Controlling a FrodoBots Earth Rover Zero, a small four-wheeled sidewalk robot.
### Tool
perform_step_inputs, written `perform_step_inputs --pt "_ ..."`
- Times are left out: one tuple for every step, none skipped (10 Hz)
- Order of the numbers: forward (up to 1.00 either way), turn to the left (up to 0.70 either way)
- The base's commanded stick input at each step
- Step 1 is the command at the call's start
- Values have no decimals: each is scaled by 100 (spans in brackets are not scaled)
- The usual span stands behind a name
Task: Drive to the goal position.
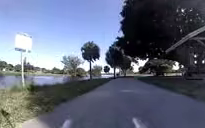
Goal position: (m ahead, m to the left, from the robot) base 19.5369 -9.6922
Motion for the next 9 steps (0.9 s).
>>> perform_step_inputs --pt "85 0" --pt "85 0" --pt "85 0" --pt "85 0" --pt "85 0" --pt "85 0" --pt "85 0" --pt "85 0" --pt "85 0"
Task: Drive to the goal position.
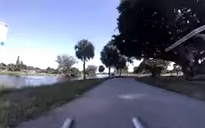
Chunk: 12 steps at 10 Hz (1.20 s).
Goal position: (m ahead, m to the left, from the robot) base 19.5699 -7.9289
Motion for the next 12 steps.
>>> perform_step_inputs --pt "85 0" --pt "85 0" --pt "85 0" --pt "85 0" --pt "85 0" --pt "85 0" --pt "85 0" --pt "85 0" --pt "85 0" --pt "85 0" --pt "85 0" --pt "85 0"
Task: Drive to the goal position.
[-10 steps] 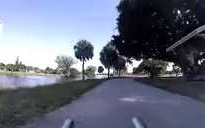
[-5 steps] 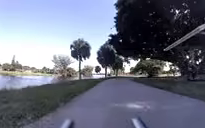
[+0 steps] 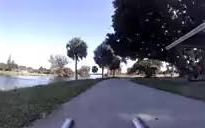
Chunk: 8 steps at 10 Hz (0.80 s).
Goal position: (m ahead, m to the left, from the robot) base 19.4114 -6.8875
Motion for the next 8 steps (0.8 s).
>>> perform_step_inputs --pt "85 0" --pt "85 0" --pt "85 0" --pt "85 0" --pt "85 0" --pt "85 0" --pt "85 0" --pt "85 0"
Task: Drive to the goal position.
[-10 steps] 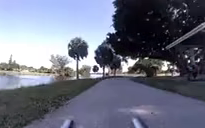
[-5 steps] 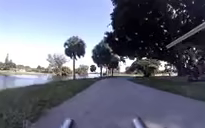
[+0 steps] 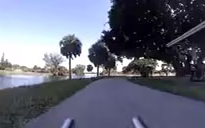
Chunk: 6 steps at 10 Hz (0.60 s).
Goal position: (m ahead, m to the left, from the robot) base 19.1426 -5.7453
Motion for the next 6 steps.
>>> perform_step_inputs --pt "85 27" --pt "85 34" --pt "85 34" --pt "85 34" --pt "85 0" --pt "85 0"
